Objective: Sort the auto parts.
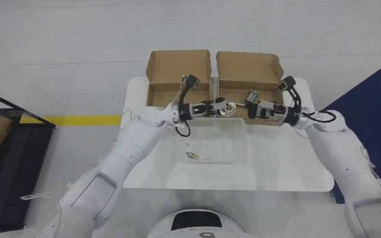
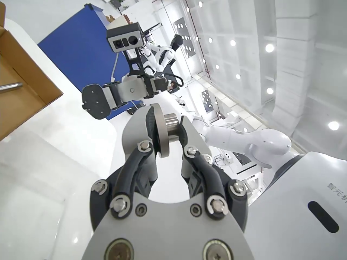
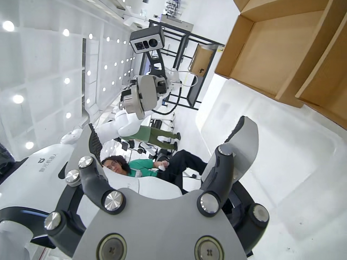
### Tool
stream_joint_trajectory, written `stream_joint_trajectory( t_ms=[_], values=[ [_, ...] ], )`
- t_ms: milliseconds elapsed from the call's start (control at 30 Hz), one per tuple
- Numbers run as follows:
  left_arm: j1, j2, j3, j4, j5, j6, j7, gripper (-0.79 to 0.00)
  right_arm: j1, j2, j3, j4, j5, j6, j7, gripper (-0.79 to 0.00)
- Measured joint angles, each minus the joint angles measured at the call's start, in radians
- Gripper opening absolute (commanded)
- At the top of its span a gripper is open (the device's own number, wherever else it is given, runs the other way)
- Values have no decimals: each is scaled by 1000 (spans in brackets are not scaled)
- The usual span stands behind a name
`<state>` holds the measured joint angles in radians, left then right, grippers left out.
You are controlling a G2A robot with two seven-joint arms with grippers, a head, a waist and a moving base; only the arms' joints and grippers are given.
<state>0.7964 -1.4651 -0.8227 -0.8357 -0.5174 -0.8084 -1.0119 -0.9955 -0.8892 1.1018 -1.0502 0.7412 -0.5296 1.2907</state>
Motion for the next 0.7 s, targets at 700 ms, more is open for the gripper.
stream_joint_trajectory(
  t_ms=[700],
  values=[
    [-56, -15, 93, 95, -27, -18, 18, -785, 31, -17, -81, -36, -10, 11, 11, -637]
  ],
)
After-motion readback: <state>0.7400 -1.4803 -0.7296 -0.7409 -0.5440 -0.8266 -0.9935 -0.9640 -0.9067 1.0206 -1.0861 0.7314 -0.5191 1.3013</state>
